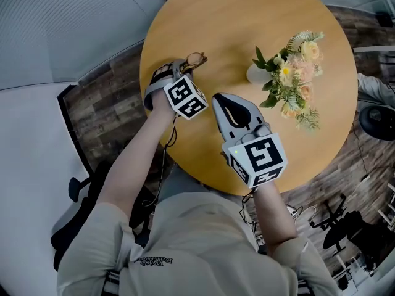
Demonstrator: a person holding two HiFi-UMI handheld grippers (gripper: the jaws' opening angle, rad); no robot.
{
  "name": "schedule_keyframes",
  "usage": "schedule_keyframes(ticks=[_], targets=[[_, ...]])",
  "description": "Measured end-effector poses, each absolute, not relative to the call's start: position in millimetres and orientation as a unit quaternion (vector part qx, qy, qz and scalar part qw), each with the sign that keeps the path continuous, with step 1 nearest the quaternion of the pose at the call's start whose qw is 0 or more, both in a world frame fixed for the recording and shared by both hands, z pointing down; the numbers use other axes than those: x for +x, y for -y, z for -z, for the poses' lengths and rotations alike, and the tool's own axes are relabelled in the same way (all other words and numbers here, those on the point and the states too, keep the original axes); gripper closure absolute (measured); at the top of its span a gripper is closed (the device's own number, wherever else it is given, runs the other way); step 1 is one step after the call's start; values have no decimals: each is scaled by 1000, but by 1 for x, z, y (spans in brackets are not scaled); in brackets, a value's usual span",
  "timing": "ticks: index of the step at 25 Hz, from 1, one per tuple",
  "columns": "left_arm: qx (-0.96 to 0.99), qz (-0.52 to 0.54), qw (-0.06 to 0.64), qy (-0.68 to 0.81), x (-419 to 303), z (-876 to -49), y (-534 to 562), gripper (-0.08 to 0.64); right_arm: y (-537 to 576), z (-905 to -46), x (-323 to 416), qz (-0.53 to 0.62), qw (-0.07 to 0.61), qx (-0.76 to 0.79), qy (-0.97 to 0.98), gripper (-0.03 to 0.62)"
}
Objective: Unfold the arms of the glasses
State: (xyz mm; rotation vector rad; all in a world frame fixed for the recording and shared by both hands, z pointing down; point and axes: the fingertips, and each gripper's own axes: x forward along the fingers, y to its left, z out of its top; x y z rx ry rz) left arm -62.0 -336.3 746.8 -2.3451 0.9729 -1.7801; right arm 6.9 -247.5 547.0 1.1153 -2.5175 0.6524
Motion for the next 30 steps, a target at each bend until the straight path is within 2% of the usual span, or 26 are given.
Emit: schedule_keyframes(ticks=[4, 7, 13, 18, 30], targets=[[-737, 597, 23, -316, -70, -755, 339, 439, 244, -551, 8, -231, 159, 388, 878, 561], [-737, 594, 23, -322, -70, -758, 341, 482, 242, -553, 7, -232, 161, 385, 879, 561], [-739, 583, 43, -334, -69, -751, 343, 508, 237, -556, 6, -235, 162, 382, 879, 561], [-752, 565, 18, -338, -72, -737, 337, 518, 233, -549, 9, -230, 159, 388, 878, 561], [-818, 395, -42, -417, -58, -621, 319, 518, 219, -504, 20, -198, 142, 407, 881, 561]])
